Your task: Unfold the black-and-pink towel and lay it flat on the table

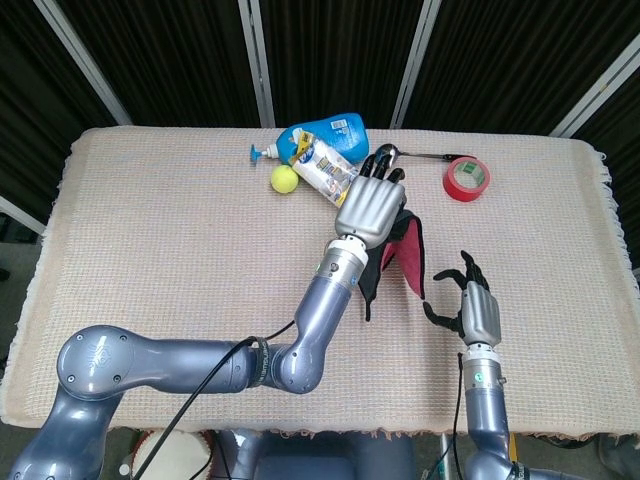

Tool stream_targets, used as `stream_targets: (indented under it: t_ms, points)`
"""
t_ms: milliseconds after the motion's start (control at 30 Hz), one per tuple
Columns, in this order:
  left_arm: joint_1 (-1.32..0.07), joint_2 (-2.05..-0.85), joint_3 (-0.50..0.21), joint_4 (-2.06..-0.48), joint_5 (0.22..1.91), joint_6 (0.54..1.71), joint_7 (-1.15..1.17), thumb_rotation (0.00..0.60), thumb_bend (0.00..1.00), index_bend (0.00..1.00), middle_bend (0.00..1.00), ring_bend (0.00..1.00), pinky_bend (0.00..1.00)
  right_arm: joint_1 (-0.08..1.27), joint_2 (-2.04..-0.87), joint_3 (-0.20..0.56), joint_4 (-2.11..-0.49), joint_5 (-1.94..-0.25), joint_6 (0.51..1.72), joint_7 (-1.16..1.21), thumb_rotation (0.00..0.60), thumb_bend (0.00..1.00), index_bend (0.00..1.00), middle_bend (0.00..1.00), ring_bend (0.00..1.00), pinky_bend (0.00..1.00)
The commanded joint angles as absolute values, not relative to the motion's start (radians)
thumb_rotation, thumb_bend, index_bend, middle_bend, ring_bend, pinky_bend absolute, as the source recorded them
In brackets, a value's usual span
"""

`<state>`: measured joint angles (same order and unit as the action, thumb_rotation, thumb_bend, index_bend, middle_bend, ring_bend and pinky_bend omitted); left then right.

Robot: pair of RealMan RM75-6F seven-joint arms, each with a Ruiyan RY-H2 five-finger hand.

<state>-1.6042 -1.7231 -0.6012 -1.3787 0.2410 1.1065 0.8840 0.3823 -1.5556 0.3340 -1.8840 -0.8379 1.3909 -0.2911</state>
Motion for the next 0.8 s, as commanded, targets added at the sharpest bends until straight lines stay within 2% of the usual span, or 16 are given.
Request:
stream_targets:
  t_ms: [33, 433, 800]
  points:
    - [-1.606, -1.723, -0.600, -1.378, 0.241, 1.106, 0.882, 0.600, 0.53, 0.73, 0.19, 0.00, 0.04, 0.390, -1.569, 0.343, -1.873, -0.823, 1.384, -0.289, 0.600, 0.31, 0.39, 0.06, 0.02, 0.09]
    - [-1.608, -1.713, -0.599, -1.391, 0.236, 1.114, 0.873, 0.600, 0.53, 0.74, 0.19, 0.00, 0.04, 0.419, -1.610, 0.358, -1.850, -0.795, 1.375, -0.303, 0.600, 0.31, 0.43, 0.09, 0.05, 0.09]
    - [-1.606, -1.705, -0.593, -1.404, 0.233, 1.114, 0.865, 0.600, 0.53, 0.74, 0.19, 0.00, 0.04, 0.450, -1.644, 0.387, -1.805, -0.774, 1.378, -0.319, 0.600, 0.31, 0.63, 0.21, 0.10, 0.12]
